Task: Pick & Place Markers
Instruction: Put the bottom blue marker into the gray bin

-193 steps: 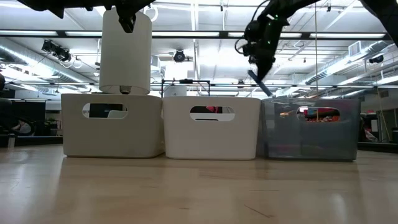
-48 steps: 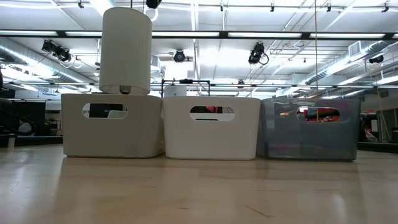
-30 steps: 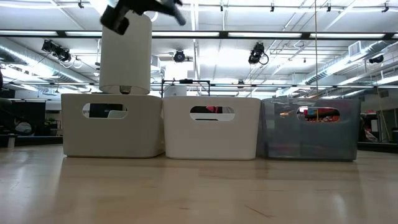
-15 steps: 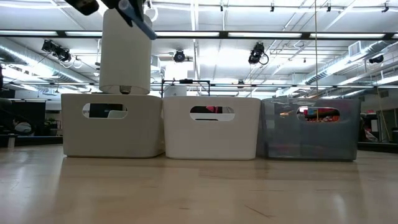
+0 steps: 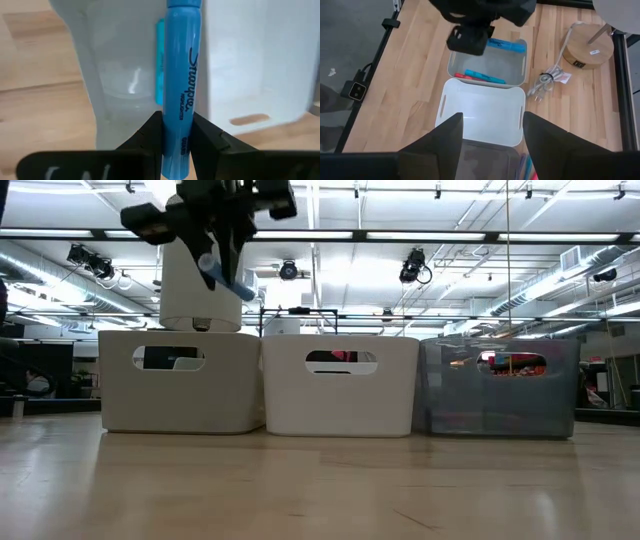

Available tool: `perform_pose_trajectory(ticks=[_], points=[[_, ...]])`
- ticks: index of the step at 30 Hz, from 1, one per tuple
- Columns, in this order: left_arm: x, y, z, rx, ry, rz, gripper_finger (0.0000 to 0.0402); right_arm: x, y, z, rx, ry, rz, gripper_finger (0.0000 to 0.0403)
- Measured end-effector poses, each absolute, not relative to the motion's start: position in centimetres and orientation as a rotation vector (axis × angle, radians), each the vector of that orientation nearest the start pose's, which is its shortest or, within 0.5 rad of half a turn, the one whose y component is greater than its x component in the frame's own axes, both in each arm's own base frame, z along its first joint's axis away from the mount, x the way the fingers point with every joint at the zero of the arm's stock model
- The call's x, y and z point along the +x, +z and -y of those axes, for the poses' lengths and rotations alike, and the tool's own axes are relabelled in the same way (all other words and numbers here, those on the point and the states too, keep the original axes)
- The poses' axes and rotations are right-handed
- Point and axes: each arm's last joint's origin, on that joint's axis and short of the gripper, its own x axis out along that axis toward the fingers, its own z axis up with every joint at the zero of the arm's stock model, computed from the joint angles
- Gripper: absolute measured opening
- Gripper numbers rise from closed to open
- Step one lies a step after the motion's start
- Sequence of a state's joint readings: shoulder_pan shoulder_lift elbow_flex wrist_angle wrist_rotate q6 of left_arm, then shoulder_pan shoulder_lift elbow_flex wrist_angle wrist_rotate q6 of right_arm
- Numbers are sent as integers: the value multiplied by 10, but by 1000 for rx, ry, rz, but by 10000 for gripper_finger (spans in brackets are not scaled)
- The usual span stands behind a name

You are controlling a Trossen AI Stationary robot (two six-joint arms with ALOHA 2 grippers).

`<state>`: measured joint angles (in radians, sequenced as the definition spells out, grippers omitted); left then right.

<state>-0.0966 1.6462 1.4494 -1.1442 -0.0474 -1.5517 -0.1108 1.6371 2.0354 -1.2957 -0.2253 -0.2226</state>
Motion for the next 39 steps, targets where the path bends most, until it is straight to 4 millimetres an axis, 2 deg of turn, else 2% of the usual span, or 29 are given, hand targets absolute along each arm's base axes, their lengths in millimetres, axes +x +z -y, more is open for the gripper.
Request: perform_pose_trajectory(ticks=[4,8,20,28,39], points=[[316,271,27,-1182,989,-1110,72,299,442,27,-57,204,-870,208],[315,247,26,-1218,978,-1139,72,299,442,27,-56,204,-871,208],[308,183,27,-1363,952,-1065,72,299,442,27,-60,206,-870,208],[304,166,26,-1356,979,-1097,72,299,442,27,-60,206,-870,208],[304,163,25,-1338,971,-1122,79,300,443,27,-63,205,-859,208]])
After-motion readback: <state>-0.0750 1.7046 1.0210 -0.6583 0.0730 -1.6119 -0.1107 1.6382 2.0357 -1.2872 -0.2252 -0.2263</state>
